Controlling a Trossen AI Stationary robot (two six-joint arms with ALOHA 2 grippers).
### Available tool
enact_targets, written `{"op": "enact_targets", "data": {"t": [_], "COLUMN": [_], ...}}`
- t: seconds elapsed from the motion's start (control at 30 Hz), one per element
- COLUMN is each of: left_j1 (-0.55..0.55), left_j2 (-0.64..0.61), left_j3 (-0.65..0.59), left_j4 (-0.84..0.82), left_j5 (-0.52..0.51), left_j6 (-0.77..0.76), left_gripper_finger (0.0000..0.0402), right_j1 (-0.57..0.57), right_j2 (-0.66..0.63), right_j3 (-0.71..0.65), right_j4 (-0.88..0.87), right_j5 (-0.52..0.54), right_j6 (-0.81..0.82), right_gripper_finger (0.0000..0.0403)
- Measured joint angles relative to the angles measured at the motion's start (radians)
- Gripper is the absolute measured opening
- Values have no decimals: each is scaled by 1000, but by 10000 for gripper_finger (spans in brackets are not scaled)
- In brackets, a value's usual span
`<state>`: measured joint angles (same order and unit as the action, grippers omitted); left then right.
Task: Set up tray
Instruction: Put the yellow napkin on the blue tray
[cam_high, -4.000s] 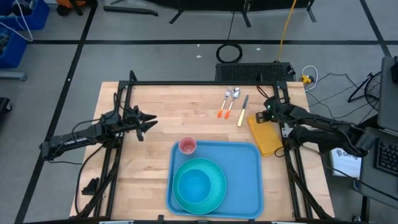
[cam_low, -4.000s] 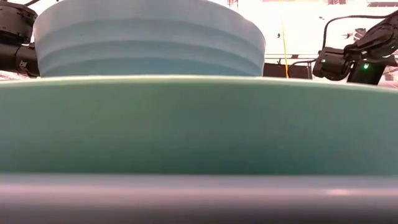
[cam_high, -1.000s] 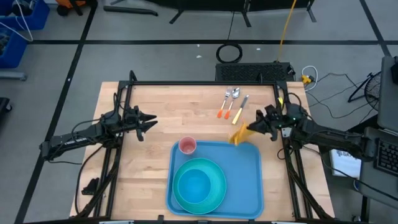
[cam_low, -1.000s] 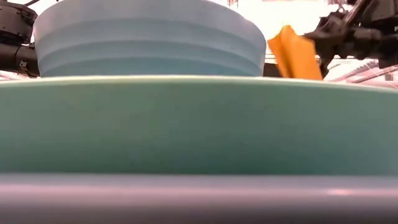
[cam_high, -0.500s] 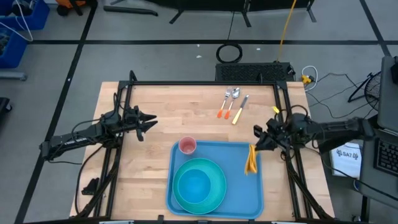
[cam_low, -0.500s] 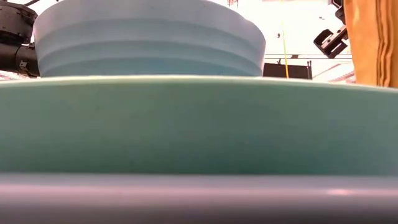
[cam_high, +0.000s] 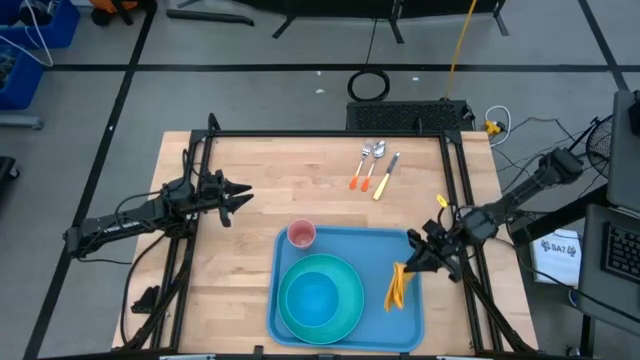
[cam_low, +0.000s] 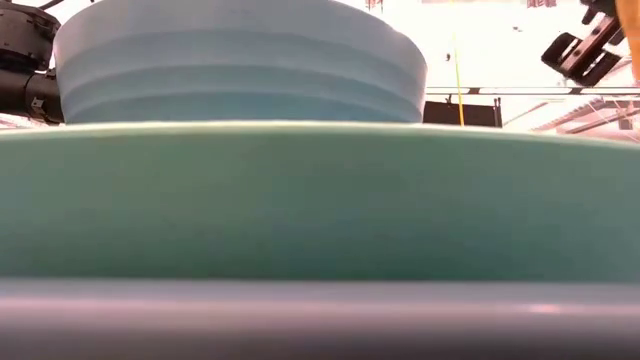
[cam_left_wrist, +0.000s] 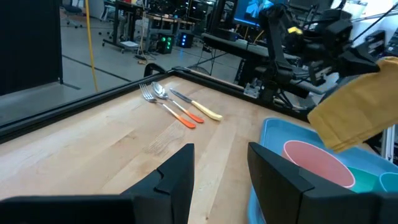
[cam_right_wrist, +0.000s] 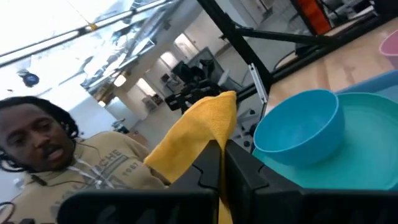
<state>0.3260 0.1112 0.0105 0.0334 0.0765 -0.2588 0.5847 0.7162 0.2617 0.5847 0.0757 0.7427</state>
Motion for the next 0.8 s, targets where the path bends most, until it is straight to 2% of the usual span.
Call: {"op": "enact_targets", "data": {"t": [0.1, 0.27, 0.37, 0.57, 0.8], "left_j1": [0, 0, 0, 0, 0], "left_j2": [0, 0, 0, 0, 0], "left_j3": [0, 0, 0, 0, 0], "left_j4": [0, 0, 0, 0, 0], "left_j5": [0, 0, 0, 0, 0], "left_j6": [0, 0, 0, 0, 0], "left_gripper_finger": [152, 152, 152, 152, 152], "right_j1": [83, 188, 229, 262, 233], "right_j2": [88, 233, 284, 302, 300], "right_j3": [64, 185, 250, 329, 365], "right_j4": [0, -15, -104, -388, -444], "right_j5": [77, 137, 212, 557, 686], "right_j6": [-4, -2, 1, 94, 132], "right_gripper_finger": [0, 0, 0, 0, 0]}}
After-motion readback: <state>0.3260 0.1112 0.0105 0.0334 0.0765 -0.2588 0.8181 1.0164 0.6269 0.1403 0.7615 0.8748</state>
